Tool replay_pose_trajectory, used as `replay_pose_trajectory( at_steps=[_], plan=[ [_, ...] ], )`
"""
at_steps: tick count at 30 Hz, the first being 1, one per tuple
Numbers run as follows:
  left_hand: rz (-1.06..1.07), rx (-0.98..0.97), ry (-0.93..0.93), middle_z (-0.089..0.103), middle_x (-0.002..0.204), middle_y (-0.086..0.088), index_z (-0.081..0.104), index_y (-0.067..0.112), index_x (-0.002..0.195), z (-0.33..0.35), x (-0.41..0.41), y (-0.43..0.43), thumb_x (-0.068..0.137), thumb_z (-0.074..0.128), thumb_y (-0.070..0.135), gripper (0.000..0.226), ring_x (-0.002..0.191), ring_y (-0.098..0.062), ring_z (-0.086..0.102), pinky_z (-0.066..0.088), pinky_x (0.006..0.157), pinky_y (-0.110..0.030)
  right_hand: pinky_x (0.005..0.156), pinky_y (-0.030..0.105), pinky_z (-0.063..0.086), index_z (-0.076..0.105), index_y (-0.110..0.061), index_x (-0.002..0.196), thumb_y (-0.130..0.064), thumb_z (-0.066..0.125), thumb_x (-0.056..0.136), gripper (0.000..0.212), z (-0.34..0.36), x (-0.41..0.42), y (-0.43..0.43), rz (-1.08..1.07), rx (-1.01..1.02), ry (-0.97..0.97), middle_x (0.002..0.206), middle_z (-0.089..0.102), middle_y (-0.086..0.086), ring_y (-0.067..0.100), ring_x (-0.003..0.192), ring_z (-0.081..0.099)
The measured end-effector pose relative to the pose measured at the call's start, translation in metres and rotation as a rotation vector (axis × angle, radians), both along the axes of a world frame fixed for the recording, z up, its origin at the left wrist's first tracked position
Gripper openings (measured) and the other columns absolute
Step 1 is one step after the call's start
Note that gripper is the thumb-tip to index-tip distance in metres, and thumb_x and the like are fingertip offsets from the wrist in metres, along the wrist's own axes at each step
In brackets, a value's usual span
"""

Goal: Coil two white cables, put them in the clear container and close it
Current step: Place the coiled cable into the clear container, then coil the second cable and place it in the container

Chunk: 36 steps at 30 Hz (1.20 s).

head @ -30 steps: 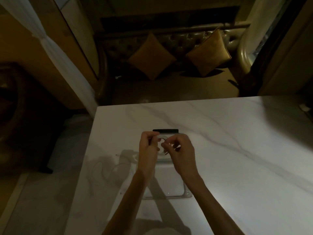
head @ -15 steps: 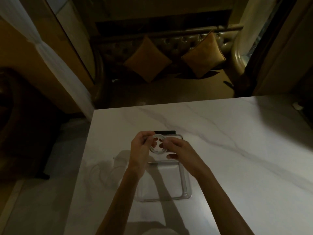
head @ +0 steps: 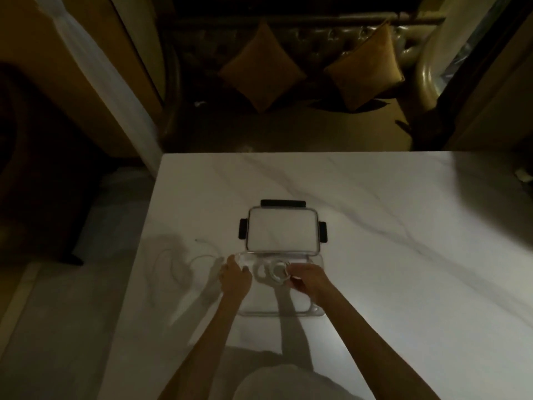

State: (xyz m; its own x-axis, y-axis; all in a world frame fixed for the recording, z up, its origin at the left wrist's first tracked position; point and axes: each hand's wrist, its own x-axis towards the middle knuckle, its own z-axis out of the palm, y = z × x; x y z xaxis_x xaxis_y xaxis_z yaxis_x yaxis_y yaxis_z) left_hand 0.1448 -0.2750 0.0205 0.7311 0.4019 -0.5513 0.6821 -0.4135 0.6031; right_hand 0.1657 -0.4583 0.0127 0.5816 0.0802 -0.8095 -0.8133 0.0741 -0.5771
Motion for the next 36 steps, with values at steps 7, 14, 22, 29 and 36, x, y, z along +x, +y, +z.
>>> replay_pose_trajectory(
  at_steps=[7,14,22,29,36],
  plan=[
    [-0.061,-0.11,0.118,0.044,0.142,-0.016,0.034,0.008,0.141,-0.066,-0.032,0.017,0.083,0.046,-0.011,0.062,0.127,-0.033,0.047,0.043,0.105,-0.038,0.057,0.028,0.054,0.065,0.006,0.11,-0.011,0.064,0.089,0.027,-0.075,0.001,0.047,-0.043,0.03,0.232,0.092,0.067,0.019,0.024,0.072,0.064],
    [-0.036,-0.089,0.059,0.058,0.12,-0.016,0.05,0.001,0.124,-0.064,-0.037,0.019,0.085,0.048,-0.006,0.039,0.112,-0.031,0.056,0.044,0.096,-0.036,0.058,0.033,0.056,0.067,0.0,0.081,-0.01,0.069,0.086,0.012,-0.105,-0.008,0.076,-0.107,-0.104,0.258,0.077,0.066,0.018,0.023,0.062,0.06],
    [-0.112,-0.106,0.033,0.058,0.113,-0.014,0.048,0.001,0.123,-0.068,-0.033,0.023,0.081,0.045,-0.011,0.044,0.107,-0.036,0.058,0.044,0.082,-0.029,0.087,0.043,0.056,0.069,-0.014,0.113,-0.014,0.056,0.093,0.025,-0.099,-0.022,0.047,0.18,-0.374,-0.004,0.105,0.071,0.013,0.028,0.091,0.066],
    [-0.036,-0.181,0.0,0.058,0.118,-0.02,0.045,0.001,0.13,-0.066,-0.04,0.023,0.087,0.048,-0.006,0.044,0.107,-0.035,0.058,0.048,0.094,-0.042,0.082,0.038,0.054,0.07,-0.007,0.102,-0.008,0.064,0.084,0.019,-0.075,-0.016,0.051,0.266,-0.129,-0.034,0.086,0.069,0.013,0.028,0.08,0.062],
    [0.224,-0.241,0.022,0.061,0.095,-0.019,0.058,0.009,0.099,-0.058,-0.047,0.094,0.092,0.044,0.001,0.017,0.082,-0.028,0.056,0.048,0.07,-0.036,0.079,0.028,0.053,0.067,-0.011,0.106,-0.018,0.053,0.097,0.017,-0.043,0.013,0.089,0.376,-0.497,-0.514,0.099,0.07,0.005,0.019,0.088,0.065]
  ],
)
